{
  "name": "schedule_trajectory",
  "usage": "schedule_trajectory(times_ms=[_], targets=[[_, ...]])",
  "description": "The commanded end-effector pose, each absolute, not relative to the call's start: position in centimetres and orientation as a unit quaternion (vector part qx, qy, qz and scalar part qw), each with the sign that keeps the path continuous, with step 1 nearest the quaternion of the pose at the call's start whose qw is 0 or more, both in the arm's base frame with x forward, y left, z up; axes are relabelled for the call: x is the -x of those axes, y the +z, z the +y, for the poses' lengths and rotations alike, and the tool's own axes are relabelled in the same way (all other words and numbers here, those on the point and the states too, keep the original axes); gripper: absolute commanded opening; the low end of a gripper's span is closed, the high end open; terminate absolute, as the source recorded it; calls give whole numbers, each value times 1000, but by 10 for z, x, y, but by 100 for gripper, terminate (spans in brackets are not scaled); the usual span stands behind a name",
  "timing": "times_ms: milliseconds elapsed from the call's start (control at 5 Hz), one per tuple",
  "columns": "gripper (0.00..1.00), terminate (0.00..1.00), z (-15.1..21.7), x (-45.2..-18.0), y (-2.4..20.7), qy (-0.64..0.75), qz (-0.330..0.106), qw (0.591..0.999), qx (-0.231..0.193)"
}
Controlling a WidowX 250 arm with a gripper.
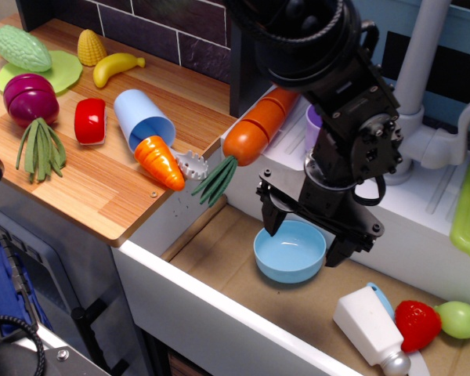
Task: Lift bowl
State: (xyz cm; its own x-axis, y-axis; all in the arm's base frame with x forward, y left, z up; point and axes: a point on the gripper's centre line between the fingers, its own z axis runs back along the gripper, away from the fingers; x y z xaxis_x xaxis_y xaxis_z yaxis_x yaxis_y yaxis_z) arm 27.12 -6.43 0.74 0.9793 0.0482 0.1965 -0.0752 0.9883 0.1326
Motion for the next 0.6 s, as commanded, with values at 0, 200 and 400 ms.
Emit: schedule_trajectory(times_ms=[0, 200, 400], targets=[[100, 0, -64, -271, 7, 31, -97, 992, -70], [100, 0, -56, -273, 3, 102, -97, 989, -43], [100, 0, -51, -279, 0, 161, -89, 981, -54]])
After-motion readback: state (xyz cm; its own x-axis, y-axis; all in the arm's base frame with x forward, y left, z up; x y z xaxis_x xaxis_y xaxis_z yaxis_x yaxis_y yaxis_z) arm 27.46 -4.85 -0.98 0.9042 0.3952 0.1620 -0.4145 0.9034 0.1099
